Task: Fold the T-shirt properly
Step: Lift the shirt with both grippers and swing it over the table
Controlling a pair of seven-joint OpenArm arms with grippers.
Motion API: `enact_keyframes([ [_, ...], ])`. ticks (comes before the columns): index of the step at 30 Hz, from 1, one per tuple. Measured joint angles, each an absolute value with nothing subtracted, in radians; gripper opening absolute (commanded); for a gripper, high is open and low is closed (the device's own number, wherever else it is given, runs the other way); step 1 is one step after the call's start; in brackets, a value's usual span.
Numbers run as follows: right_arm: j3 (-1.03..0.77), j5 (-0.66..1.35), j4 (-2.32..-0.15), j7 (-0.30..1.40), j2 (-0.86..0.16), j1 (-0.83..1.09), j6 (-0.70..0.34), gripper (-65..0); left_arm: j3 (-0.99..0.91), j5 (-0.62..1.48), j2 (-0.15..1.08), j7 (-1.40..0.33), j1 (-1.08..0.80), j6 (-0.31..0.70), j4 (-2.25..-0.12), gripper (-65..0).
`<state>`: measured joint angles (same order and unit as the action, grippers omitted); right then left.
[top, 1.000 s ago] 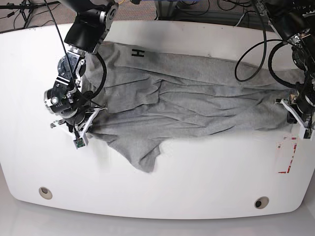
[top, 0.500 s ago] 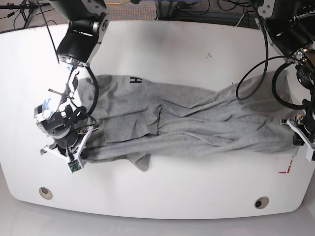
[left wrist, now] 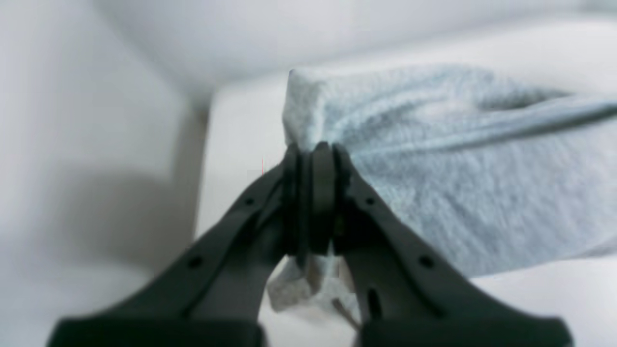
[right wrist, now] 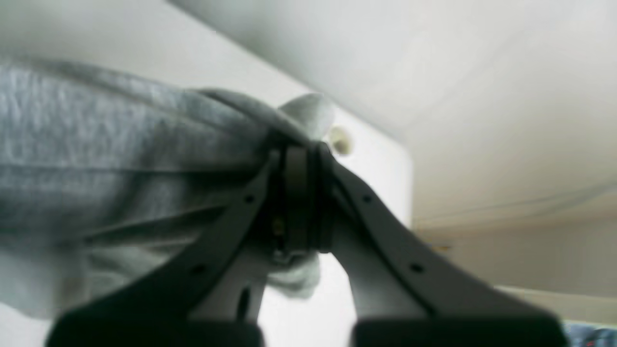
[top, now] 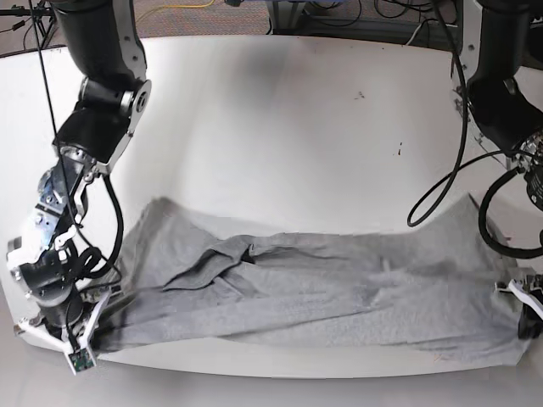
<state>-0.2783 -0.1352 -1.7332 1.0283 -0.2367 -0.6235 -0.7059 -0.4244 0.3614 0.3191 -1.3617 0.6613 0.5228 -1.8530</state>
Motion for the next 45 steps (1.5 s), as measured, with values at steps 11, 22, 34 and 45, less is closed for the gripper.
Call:
enact_keyframes([
  [11,-0.156,-0.125,-1.655,1.052,-0.334,-0.895,-0.708,-64.4,-0.36,0.248,0.287,-1.366,0.938,0.519,-1.743,-65.0],
  [22,-0.052,-0.122,-1.495,1.049,-0.411,-1.153,-0.707,-64.4,-0.361,0.218,0.278,-1.333,1.159,0.518,-1.581,-65.0],
  [34,-0.034,-0.112,-1.451,1.052,-0.42,-1.255,-0.707,-64.4,-0.374,0.226,0.277,-1.338,1.152,0.52,-1.57,-65.0],
  [45,-0.042,-0.107,-1.602,1.14,-0.422,-1.153,-0.707,-64.4,-0.42,0.228,0.275,-1.34,1.044,0.527,-1.603,-65.0],
])
